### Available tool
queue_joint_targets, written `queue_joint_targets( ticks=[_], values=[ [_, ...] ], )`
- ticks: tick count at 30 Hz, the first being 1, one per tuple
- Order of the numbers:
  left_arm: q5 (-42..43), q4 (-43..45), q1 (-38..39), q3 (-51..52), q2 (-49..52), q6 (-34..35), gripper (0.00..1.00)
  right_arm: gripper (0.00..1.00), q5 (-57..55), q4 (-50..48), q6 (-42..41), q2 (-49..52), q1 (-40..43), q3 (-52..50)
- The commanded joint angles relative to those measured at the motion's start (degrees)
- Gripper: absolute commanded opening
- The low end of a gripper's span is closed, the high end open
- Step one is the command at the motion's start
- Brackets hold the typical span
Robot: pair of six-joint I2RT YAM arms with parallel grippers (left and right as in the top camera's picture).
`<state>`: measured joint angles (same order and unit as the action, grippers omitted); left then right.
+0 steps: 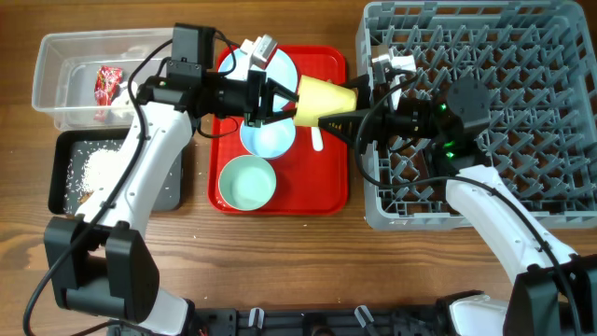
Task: Sort waste into correct bins and load items into the dishwasher rack
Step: 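Lift yellow cup toward the right gripper and grasp it with right, then carry the yellow cup with right gripper into the rack, release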
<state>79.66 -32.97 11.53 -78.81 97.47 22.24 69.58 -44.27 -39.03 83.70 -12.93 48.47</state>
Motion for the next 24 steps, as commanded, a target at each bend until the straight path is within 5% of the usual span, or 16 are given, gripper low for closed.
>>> queue_joint_targets(
  ticks=[1, 3, 12, 24],
  values=[
    [-0.66, 0.00, 0.26, -0.76, -0.92, 0.55, 0.04, 0.77, -0.70, -0.22, 0.07, 0.33, 0.24, 0.70],
    [-0.66, 0.00, 0.26, -0.76, -0.92, 0.55, 0.04, 0.64, -0.52, 0.20, 0.07, 0.33, 0.24, 0.70],
    [-0.68, 0.00, 0.26, -0.76, -0.92, 0.55, 0.16, 0.43, 1.49, 0.17, -0.07, 0.31, 1.81, 0.70],
    [-6.54, -0.04, 0.24, -0.76, -0.92, 0.52, 0.36, 0.27, 8.79, 8.72, 0.11, 0.31, 20.79, 0.70]
  ],
)
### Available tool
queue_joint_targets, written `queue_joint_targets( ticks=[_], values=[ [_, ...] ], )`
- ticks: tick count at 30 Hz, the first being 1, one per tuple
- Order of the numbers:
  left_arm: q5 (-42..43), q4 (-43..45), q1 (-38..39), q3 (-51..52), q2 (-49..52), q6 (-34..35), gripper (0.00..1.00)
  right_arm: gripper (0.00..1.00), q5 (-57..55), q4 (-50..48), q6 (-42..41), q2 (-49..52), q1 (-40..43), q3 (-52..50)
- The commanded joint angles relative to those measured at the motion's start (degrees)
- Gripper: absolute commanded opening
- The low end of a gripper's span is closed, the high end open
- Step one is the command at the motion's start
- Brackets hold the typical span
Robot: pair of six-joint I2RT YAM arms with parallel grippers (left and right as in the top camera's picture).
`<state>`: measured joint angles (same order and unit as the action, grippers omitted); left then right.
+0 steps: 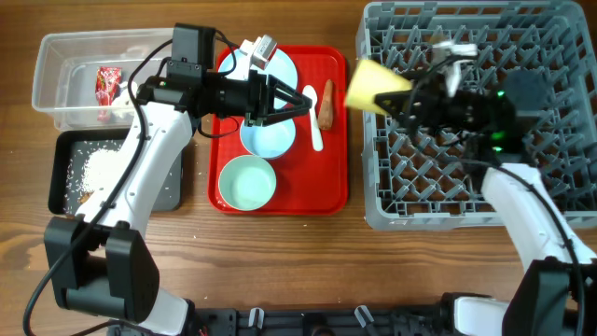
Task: Sort waste into correct bins and load items into the dishwasher rack
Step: 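Carry the yellow cup with right gripper into the rack, release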
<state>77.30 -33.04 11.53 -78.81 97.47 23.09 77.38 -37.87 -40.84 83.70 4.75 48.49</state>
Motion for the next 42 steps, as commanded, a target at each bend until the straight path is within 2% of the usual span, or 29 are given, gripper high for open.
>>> queue_joint_targets(
  ticks=[1, 4, 6, 7, 9, 10, 11, 12, 16, 19, 21, 27, 38, 41, 42],
  values=[
    [-6.84, -0.24, 0.26, -0.76, -0.92, -0.33, 0.37, 0.27, 0.02, 4.00, 3.28, 0.31, 3.85, 0.68],
    [-16.81, -2.91, 0.26, -0.76, -0.92, -0.33, 0.39, 0.27, -7.58, 13.90, 11.10, 0.31, 4.76, 0.68],
    [-26.99, -6.54, 0.26, -0.76, -0.92, -0.33, 0.39, 0.27, -19.56, 25.55, 18.03, 0.26, 4.55, 0.68],
    [-29.75, -7.56, 0.26, -0.76, -0.92, -0.33, 0.39, 0.27, -22.38, 28.30, 19.41, 0.09, 4.44, 0.68],
    [-40.11, -11.58, 0.26, -0.76, -0.92, -0.33, 0.40, 0.26, -29.07, 34.69, 21.64, -2.08, 4.44, 0.70],
    [-48.11, -14.64, 0.26, -0.76, -0.92, -0.33, 0.40, 0.26, -32.30, 37.51, 22.14, -4.72, 4.44, 1.03],
    [-51.76, -16.09, 0.24, -0.76, -0.92, -0.33, 0.42, 0.26, -34.27, 39.91, 22.99, -6.21, 4.44, 1.60],
    [-57.64, -18.27, 0.26, -0.76, -0.92, -0.33, 0.46, 0.25, -39.10, 46.36, 24.85, -9.16, 4.44, 3.50],
    [-68.13, -21.55, 0.24, -0.76, -0.92, -0.33, 0.48, 0.26, -56.61, 69.53, 29.44, -14.80, 3.93, 12.66],
    [-72.37, -22.05, 0.24, -0.76, -0.92, -0.33, 0.49, 0.25, -65.88, 86.62, 30.18, -15.61, 1.53, 20.61],
    [-73.83, -22.08, 0.24, -0.76, -0.92, -0.33, 0.49, 0.22, -67.65, 94.38, 29.66, -15.54, -0.76, 22.82],
    [-74.25, -22.12, 0.24, -0.76, -0.92, -0.35, 0.49, 0.21, -71.63, 110.62, 25.64, -9.84, -5.46, 22.86],
    [-74.42, -22.16, 0.26, -0.76, -0.92, -0.35, 0.49, 0.22, -73.46, 111.89, 26.84, 6.64, -5.55, 22.84],
    [-74.42, -22.14, 0.26, -0.76, -0.92, -0.35, 0.49, 0.35, -73.48, 111.93, 26.75, 9.70, -5.53, 22.82],
    [-74.42, -22.16, 0.26, -0.76, -0.92, -0.33, 0.49, 0.45, -73.48, 111.62, 26.71, 10.16, -5.53, 22.82]
  ],
)
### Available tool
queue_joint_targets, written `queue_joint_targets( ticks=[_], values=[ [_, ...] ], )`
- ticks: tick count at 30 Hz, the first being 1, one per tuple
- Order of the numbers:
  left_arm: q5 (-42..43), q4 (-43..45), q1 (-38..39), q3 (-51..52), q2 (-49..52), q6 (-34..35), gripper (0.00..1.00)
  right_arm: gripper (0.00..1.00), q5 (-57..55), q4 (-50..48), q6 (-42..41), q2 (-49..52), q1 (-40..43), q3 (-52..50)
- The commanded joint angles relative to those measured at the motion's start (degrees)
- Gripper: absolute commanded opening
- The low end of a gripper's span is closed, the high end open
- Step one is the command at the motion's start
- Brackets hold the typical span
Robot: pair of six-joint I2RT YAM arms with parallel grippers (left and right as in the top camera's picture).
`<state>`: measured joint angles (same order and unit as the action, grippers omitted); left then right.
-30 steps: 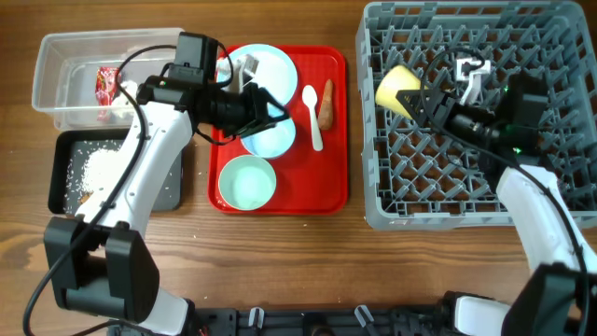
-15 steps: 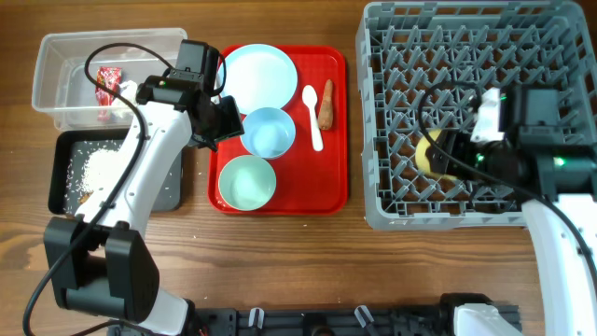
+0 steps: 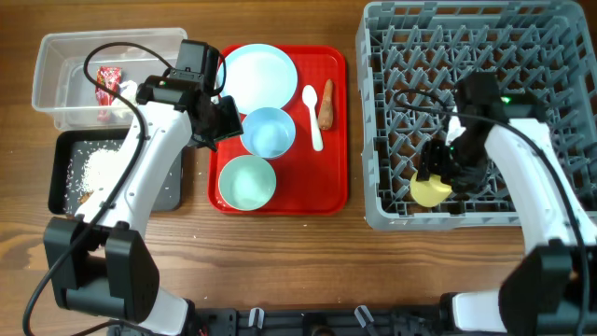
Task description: Sort waste into correct bins and load items into the dishwasher rack
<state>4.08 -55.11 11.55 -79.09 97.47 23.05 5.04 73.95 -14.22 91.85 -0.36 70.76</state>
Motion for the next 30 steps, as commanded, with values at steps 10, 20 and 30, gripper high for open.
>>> queue_joint_targets(
  ticks=[10, 20, 30],
  values=[
    [-1.18, 0.17, 0.24, -0.48, -0.92, -0.28, 0.50, 0.93, -0.55, 2.08, 0.04, 1.90, -0.37, 10.40],
    [-1.05, 2.14, 0.24, -0.48, -0.92, -0.26, 0.57, 0.84, 12.74, -7.21, 1.57, 1.90, -5.38, 24.06],
    [1.42, 4.52, 3.02, -7.19, -0.66, -6.38, 0.58, 0.89, 8.33, -16.26, -5.68, 1.88, -7.93, 24.06]
  ],
)
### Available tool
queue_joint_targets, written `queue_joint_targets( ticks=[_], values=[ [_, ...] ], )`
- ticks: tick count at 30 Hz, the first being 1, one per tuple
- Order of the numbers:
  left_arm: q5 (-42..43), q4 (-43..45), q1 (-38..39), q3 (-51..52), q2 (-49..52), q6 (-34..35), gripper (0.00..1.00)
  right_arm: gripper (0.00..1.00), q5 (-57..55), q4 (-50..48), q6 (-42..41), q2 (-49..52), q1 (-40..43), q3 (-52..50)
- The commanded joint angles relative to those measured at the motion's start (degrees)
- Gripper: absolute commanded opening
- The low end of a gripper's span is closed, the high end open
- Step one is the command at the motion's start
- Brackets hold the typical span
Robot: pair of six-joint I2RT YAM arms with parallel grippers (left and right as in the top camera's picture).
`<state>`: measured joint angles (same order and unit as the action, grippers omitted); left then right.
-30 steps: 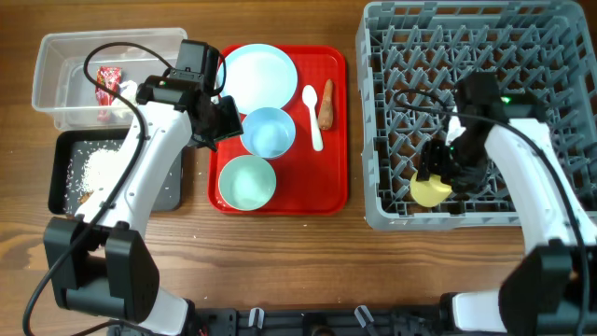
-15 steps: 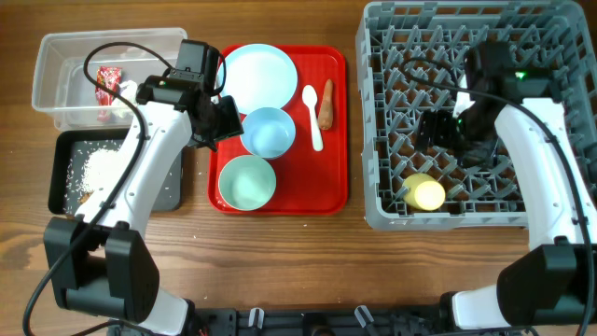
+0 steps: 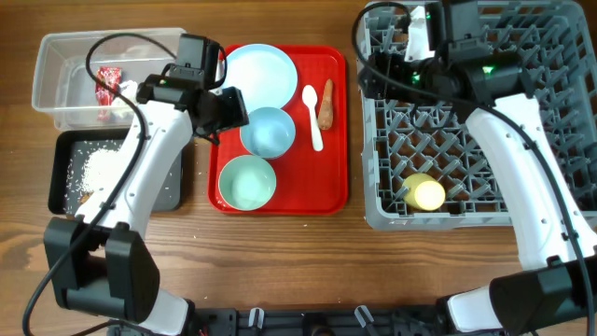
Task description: Sort waste into correct bins and load items into the dishwasher rack
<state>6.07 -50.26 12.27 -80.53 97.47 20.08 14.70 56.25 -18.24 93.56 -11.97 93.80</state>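
A yellow cup (image 3: 424, 192) lies in the front left of the grey dishwasher rack (image 3: 560, 217), with nothing holding it. My right gripper (image 3: 373, 73) hovers open over the rack's far left corner, near the tray's right edge. The red tray (image 3: 331, 191) carries a pale plate (image 3: 259, 67), a blue bowl (image 3: 270, 133), a green bowl (image 3: 247, 182), a white spoon (image 3: 312, 117) and an orange food scrap (image 3: 326, 103). My left gripper (image 3: 231, 110) sits open and empty at the blue bowl's left rim.
A clear bin (image 3: 56, 93) holding a red wrapper (image 3: 108, 82) stands at the far left. In front of it is a black bin (image 3: 61, 191) with white crumbs (image 3: 98, 168). Rack tines rise across the whole right side.
My right gripper has let go of the yellow cup and moved from the rack's front left to its far left corner. The cup stays in the rack. My left gripper shifted slightly right toward the blue bowl.
Both grippers first met at the yellow cup over the tray. Then my right gripper held the cup above the rack while the left stayed open over the tray. Later the cup was down in the rack's front left and the left arm had drawn back. Now the cup rests alone.
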Motion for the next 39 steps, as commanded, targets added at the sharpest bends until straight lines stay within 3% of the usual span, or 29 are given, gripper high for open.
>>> queue_joint_targets(
  ticks=[1, 7, 13, 21, 29, 32, 39],
  values=[
    [-2.05, -0.81, 3.48, -8.41, -0.09, -3.41, 0.58, 0.90, -1.33, 2.51, -1.22, 0.09, 5.25, 1.03],
    [-4.76, -1.84, 10.64, -24.15, 9.79, -6.97, 0.56, 0.95, -2.05, 9.11, 3.10, -1.33, 15.89, 1.03],
    [-8.33, -3.67, 17.18, -39.45, 29.46, -13.20, 0.59, 0.96, -3.04, 13.27, 5.25, -1.92, 19.61, 1.03],
    [-9.97, 0.63, 20.41, -39.58, 40.09, -16.26, 0.65, 0.96, -3.74, 15.04, 6.29, -1.92, 19.54, 0.96],
    [-9.38, 1.77, 21.38, -39.58, 43.69, -16.87, 0.68, 0.96, -3.72, 15.50, 7.74, -1.92, 19.54, 0.96],
    [-9.33, 1.92, 21.40, -39.58, 44.78, -16.79, 0.67, 0.96, -3.74, 15.63, 7.72, -1.92, 19.54, 0.96],
    [-8.09, 1.99, 21.88, -39.56, 45.59, -16.63, 0.53, 0.96, -3.76, 15.50, 7.78, -1.92, 19.54, 0.96]
  ],
)
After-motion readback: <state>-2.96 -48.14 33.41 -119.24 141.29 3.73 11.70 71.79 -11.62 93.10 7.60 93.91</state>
